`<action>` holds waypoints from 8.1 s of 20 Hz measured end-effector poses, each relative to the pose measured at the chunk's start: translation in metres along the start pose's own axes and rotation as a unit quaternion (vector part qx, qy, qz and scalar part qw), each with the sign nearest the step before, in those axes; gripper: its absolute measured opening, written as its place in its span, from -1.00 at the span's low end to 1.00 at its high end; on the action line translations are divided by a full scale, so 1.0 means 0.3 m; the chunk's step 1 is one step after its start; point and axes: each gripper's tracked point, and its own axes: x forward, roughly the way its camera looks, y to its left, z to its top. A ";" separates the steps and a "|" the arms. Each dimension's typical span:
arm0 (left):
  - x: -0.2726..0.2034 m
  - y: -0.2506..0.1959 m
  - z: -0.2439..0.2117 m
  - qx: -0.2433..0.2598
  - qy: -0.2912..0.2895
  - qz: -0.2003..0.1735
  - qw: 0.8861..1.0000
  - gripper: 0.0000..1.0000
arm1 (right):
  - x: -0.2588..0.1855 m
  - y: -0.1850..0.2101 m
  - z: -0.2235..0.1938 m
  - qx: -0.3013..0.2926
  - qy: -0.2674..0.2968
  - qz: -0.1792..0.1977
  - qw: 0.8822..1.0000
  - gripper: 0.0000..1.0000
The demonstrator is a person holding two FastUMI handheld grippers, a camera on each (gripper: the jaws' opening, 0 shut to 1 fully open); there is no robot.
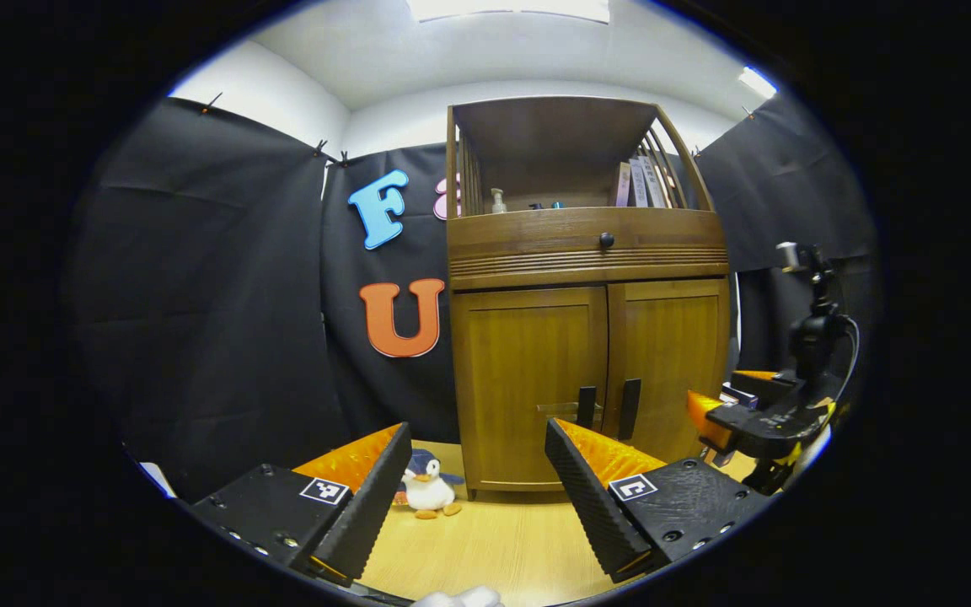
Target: Open the right door of the double-door shoe cabinet with the right hand, and open the left door with the left hand.
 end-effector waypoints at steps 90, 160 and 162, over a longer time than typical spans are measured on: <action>-0.040 -0.352 -0.114 -0.022 0.026 -0.125 0.992 0.91 | -0.281 -0.661 -0.339 0.065 0.121 -0.043 0.990 -0.92; 1.004 -0.712 -0.426 0.001 0.021 -0.139 0.990 0.04 | -0.459 -0.309 -0.095 0.013 0.115 -0.113 0.987 1.00; 1.006 -0.695 -0.424 0.004 0.020 -0.130 0.991 -0.12 | -0.463 -0.307 -0.093 0.014 0.114 -0.110 0.987 1.00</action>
